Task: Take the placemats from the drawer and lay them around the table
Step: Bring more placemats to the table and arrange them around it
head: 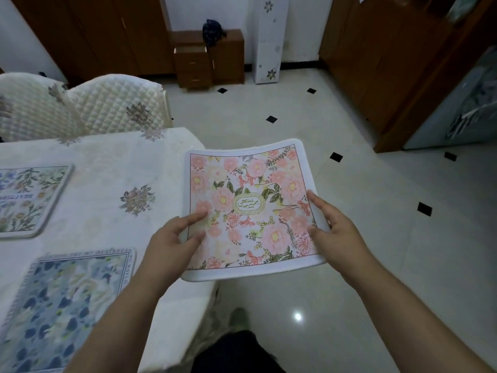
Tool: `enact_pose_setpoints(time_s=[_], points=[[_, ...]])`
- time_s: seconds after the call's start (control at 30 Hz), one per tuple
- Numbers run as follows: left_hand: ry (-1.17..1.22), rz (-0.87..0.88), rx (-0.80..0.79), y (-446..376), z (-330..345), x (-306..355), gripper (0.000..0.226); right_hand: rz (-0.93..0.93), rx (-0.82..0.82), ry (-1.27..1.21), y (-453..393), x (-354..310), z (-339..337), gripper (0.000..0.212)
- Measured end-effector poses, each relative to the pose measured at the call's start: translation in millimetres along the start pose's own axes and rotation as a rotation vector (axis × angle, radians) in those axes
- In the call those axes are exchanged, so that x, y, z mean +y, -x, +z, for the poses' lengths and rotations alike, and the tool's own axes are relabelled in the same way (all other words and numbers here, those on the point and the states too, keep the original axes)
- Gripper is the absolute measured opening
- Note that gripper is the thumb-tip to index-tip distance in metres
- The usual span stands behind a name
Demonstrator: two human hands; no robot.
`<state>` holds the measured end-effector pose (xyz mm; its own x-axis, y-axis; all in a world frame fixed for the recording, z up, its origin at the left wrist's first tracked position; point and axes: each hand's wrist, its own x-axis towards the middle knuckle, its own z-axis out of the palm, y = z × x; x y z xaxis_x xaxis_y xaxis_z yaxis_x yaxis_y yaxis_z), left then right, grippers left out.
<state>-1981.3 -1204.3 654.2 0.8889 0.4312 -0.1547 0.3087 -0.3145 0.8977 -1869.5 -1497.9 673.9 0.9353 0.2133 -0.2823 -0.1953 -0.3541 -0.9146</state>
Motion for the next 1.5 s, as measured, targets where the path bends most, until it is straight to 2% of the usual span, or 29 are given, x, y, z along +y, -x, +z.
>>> enact_pose_setpoints(time_s=[0.3,0.67,1.03,1.27,1.5], points=[[0.091,-0.009,0.02,-115,28,10,0.035,-0.006,0.017,0.064,-114,-29,-10,0.064],[0.123,-0.069,0.135,-269,10,15,0.038,-0.046,-0.065,0.244,-285,-88,36,0.065],[0.123,-0.16,0.337,-325,-22,13,0.037,-0.121,-0.261,0.294,-400,-129,95,0.063],[0.094,-0.231,0.472,-379,-9,30,0.037,-0.201,-0.404,0.319,-491,-150,105,0.064],[0.175,-0.276,0.638,-454,20,68,0.039,-0.259,-0.558,0.296,-609,-191,97,0.063]])
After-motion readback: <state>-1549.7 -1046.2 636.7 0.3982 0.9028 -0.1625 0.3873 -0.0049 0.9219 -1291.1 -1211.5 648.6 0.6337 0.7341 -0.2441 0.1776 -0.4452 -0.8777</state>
